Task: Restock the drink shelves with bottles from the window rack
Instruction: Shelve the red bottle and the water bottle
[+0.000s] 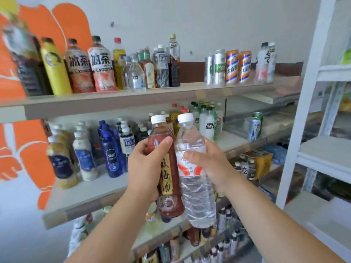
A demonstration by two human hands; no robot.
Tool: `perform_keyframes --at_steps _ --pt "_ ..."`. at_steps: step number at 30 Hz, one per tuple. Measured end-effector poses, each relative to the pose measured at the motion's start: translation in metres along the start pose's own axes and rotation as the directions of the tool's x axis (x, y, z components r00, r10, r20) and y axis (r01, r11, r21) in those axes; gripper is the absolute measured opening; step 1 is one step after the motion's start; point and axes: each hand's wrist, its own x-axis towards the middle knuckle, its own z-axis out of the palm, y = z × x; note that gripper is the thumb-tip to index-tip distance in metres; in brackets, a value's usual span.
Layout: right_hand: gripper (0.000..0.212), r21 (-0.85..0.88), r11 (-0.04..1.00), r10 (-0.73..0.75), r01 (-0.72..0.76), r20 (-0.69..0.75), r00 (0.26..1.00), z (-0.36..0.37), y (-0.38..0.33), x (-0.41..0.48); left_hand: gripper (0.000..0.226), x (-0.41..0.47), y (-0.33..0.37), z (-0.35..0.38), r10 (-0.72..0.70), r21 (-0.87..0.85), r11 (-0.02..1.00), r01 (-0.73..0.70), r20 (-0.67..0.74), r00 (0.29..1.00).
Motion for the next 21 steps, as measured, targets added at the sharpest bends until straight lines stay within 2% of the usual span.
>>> perform_keyframes --at_steps 3,6,8,10,12,13,16,21 --pt "0.047 0.004 0.999 -0.049 0.05 -0.069 0.996 0.007 0.007 0.016 0.02 0.011 0.006 -0.01 0.057 0.036 0.998 -0.056 -0.041 0.998" --pt "0.043 0.035 0.998 -0.045 0.049 -0.103 0.994 0.011 0.013 0.03 0.021 0.022 0.009 -0.023 0.061 0.058 0.997 -0.055 -0.089 0.994" --pt "0.056 0.023 0.999 -0.03 0.032 -0.09 0.995 0.017 0.018 0.039 0.023 0.027 0.008 -0.033 0.034 0.035 0.999 -0.031 -0.105 0.994" --pt "0.087 -0.015 1.0 -0.011 0.01 -0.089 0.996 0.026 0.027 0.044 0.025 0.031 0.004 -0.042 0.021 0.034 0.999 -0.018 -0.112 0.993" --pt "0.101 0.029 1.0 -0.008 0.01 -0.087 0.996 0.035 0.036 0.048 0.023 0.032 0.0 -0.049 0.008 0.029 1.0 -0.004 -0.116 0.993" --pt "0.098 0.064 0.998 -0.012 0.018 -0.085 0.996 0.037 0.04 0.049 0.024 0.033 -0.001 -0.053 0.002 0.035 0.999 0.002 -0.114 0.993" --pt "0.067 0.109 0.993 -0.048 0.05 -0.024 0.999 0.04 0.045 0.055 0.027 0.035 -0.001 -0.065 -0.009 0.035 0.999 0.013 -0.114 0.993" --pt "0.037 0.163 0.981 -0.111 0.103 0.047 0.993 0.053 0.042 0.062 0.029 0.039 0.002 -0.078 0.012 0.03 1.0 -0.008 -0.131 0.991"
